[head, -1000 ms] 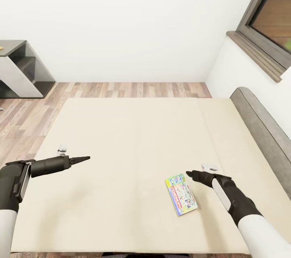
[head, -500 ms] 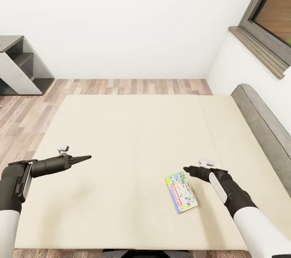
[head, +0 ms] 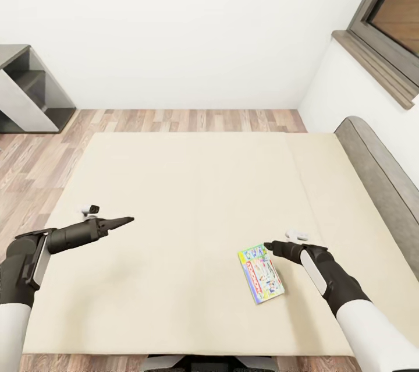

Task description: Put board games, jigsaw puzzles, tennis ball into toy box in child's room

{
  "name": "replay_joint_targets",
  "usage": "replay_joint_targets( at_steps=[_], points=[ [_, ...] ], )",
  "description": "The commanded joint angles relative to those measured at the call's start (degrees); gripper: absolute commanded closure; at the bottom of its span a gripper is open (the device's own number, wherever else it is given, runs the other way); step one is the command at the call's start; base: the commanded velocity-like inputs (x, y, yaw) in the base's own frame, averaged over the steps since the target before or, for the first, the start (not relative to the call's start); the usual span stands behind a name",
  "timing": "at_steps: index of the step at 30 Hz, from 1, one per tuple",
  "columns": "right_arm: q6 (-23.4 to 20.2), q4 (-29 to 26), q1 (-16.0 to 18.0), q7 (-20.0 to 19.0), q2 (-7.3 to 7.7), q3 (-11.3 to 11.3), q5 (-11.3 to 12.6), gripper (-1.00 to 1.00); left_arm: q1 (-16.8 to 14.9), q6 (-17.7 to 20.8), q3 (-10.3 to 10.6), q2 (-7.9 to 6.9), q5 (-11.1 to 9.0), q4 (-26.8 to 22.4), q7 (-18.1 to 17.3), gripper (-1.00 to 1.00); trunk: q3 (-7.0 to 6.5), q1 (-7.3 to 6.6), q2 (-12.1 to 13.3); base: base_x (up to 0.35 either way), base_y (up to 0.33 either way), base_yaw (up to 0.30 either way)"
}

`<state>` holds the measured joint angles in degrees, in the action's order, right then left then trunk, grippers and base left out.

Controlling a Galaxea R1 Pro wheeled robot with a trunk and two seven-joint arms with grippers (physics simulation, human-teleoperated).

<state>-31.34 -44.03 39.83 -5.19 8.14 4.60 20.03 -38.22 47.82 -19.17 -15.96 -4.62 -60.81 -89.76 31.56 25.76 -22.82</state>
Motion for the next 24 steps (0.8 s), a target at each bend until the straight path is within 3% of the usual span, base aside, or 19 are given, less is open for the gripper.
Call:
replay_joint_targets(
  at_steps=[1,7,24],
  points=[
    [-0.23,-0.07,0.00,-0.06,0.05,0.12,-0.03,-1.00,-0.03,0.61,0.25,0.00,-0.03,0.01,-0.24,-1.00,0.17,0.03,-0.10,0.000,0.000,0.000],
    [-0.23,-0.14,-0.10,-0.34,0.04,0.05,0.02,-1.00,0.01,0.55,1.50,0.25,-0.22,0.19,-0.24,-1.00,0.73,0.03,-0.10,0.000,0.000,0.000],
    [-0.17,-0.01,-0.09,-0.79,0.45,0.15,0.22,-1.00,0.01,0.45,1.76,1.01,-0.14,0.49,-0.24,-1.00,2.31,0.03,-0.10,0.000,0.000,0.000]
  ],
)
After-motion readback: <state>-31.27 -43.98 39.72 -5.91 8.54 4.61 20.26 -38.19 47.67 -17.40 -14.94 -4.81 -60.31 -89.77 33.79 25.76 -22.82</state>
